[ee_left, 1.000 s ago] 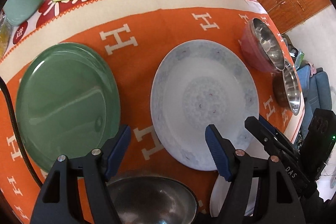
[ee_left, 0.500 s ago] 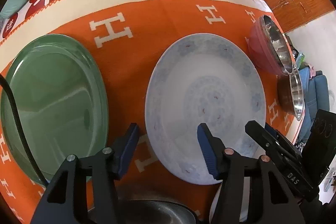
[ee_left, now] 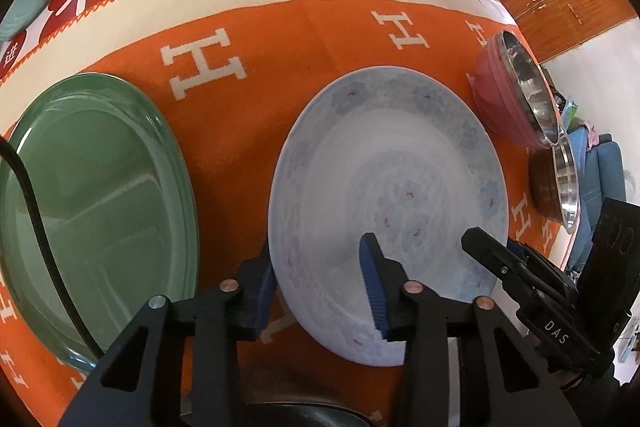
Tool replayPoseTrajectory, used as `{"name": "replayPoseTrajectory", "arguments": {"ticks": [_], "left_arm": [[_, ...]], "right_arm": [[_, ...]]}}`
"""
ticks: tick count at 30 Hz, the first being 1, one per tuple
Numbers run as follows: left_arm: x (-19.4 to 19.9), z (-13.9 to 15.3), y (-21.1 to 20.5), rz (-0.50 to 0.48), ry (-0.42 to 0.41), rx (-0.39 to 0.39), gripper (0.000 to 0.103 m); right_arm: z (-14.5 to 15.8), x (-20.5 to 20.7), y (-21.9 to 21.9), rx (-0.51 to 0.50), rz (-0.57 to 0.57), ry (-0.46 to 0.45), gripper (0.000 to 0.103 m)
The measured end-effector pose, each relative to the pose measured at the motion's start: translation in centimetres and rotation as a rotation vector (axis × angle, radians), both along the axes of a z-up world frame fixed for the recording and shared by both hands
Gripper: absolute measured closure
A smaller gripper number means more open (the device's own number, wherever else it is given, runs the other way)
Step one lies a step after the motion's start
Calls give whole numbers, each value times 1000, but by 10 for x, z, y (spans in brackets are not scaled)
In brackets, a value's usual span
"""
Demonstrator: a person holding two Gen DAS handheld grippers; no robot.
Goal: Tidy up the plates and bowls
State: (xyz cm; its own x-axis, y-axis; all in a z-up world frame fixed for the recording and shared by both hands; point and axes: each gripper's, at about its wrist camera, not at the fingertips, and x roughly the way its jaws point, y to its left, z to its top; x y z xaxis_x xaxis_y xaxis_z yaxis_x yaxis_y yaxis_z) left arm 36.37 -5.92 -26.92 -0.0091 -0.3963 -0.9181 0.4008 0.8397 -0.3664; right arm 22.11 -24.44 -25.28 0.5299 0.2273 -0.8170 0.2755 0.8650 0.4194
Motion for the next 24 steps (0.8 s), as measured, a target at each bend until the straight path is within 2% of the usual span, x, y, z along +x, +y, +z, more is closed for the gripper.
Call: {"name": "replayPoseTrajectory", "arguments": {"ticks": [7,14,24], "left_arm": [[0,-1,5,7,-2,-4,70],[2,0,8,43,-2,8,81],[-1,11,13,62,-33,-15,82]], "right_arm": [[-4,-1,-9,22,-22,12,89],[-4,-1,-9,28,-23,13,90],[-3,-5,-8,69,-37,10,90]]}}
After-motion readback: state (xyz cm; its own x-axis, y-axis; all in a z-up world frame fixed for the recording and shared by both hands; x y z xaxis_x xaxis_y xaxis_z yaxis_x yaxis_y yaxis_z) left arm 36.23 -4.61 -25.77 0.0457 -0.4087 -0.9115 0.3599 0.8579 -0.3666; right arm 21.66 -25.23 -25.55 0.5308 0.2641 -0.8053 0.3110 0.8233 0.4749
